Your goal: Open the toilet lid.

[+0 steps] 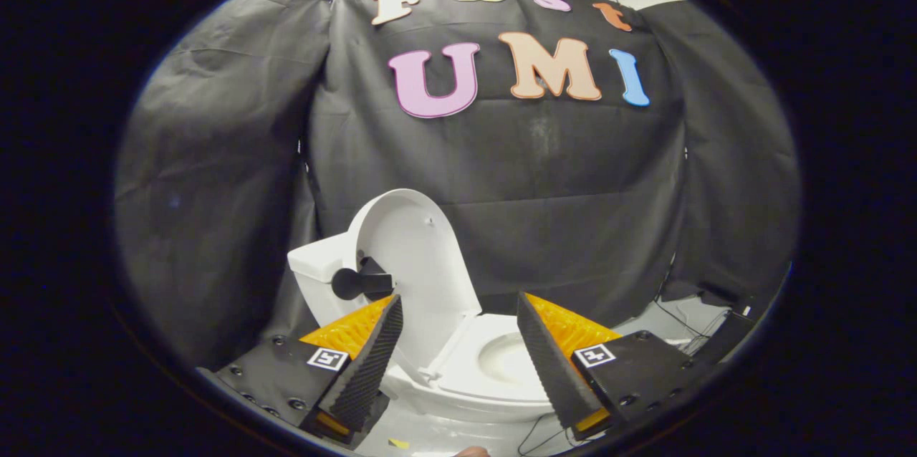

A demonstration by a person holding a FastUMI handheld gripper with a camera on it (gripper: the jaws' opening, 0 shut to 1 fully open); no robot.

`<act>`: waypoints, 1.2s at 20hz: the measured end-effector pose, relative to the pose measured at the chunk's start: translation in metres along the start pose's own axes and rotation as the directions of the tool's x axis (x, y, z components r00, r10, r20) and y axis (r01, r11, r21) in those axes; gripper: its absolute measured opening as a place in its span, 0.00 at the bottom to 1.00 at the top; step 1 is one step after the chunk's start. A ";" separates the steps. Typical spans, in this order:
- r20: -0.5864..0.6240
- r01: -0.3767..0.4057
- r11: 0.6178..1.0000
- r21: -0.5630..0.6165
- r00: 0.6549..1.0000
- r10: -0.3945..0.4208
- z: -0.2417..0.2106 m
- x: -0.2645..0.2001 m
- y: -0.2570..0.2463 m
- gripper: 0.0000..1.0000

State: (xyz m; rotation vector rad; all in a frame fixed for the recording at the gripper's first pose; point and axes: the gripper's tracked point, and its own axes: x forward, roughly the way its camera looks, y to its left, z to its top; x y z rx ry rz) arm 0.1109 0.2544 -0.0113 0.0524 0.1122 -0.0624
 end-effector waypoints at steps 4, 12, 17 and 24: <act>0.013 0.001 1.000 0.004 1.000 -0.001 0.002 -0.007 -0.013 0.99; 0.017 0.043 0.999 0.030 0.999 -0.044 -0.004 -0.020 -0.041 0.99; 0.004 0.066 0.997 0.036 0.998 -0.066 -0.009 -0.026 -0.054 0.99; 0.010 0.070 0.996 0.061 0.997 -0.071 -0.007 -0.028 -0.071 0.99</act>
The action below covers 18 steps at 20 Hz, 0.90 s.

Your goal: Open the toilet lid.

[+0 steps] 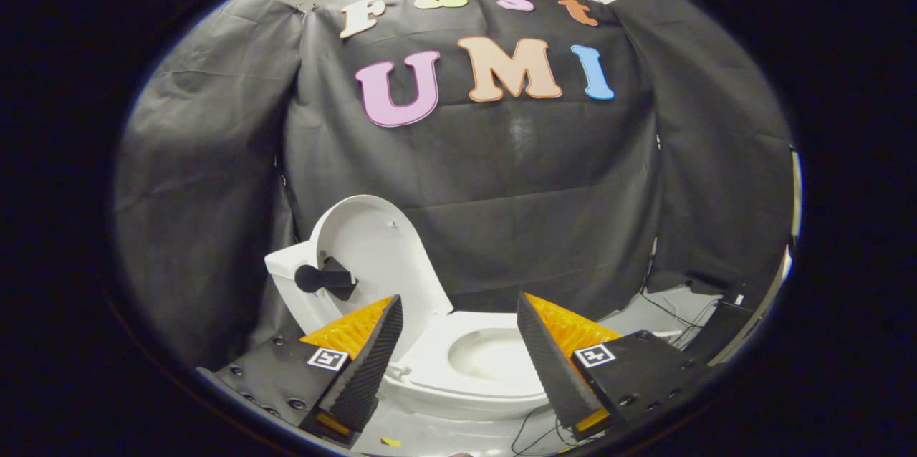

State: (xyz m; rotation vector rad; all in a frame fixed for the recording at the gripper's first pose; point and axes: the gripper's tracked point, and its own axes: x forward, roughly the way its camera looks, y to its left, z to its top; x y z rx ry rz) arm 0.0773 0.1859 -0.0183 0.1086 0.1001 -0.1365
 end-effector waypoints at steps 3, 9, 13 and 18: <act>-0.013 -0.002 1.000 -0.003 1.000 0.002 0.001 -0.003 -0.010 0.99; -0.034 -0.031 0.999 -0.010 0.999 0.030 -0.006 -0.009 -0.029 0.99; -0.057 -0.027 0.999 0.017 0.998 0.028 -0.012 -0.018 -0.042 0.99; -0.044 -0.030 0.999 -0.020 0.999 0.029 -0.012 -0.026 -0.050 0.99</act>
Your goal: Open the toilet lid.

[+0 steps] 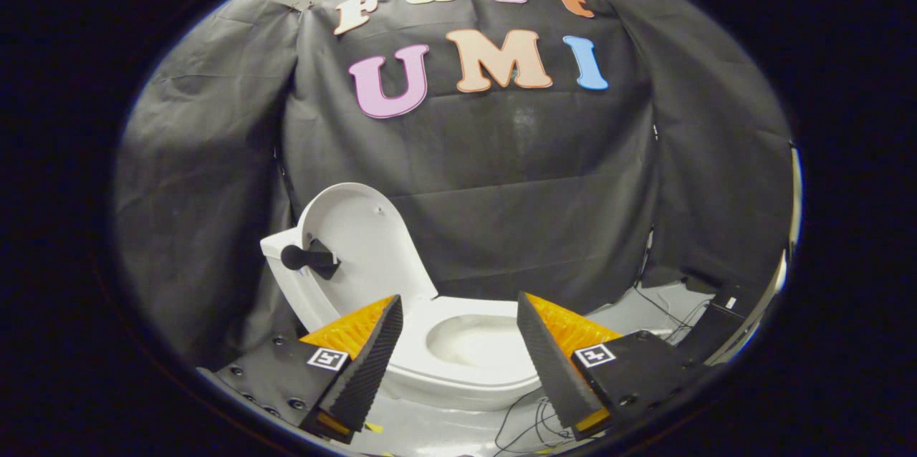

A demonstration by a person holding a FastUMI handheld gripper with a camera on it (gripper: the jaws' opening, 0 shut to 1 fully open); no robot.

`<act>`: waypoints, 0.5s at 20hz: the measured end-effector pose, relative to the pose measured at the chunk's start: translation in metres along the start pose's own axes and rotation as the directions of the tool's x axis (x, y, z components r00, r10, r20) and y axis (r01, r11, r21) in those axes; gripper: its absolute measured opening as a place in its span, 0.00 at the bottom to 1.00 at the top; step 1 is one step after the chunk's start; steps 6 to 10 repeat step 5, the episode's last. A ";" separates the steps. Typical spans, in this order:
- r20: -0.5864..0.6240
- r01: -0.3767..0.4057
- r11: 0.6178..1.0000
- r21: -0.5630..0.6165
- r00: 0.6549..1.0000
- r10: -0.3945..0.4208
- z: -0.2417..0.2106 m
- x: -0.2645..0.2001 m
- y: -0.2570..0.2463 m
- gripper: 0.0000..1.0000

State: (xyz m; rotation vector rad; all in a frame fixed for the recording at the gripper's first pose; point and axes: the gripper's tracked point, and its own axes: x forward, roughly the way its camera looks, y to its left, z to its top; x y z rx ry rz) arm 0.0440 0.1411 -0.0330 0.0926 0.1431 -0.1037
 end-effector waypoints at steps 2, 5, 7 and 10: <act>0.005 -0.004 1.000 -0.005 1.000 0.004 0.002 0.001 -0.002 0.99; 0.020 -0.020 1.000 -0.002 1.000 0.020 0.004 0.007 0.001 0.99; 0.020 -0.020 1.000 -0.002 1.000 0.020 0.004 0.007 0.001 0.99; 0.020 -0.020 1.000 -0.002 1.000 0.020 0.004 0.007 0.001 0.99</act>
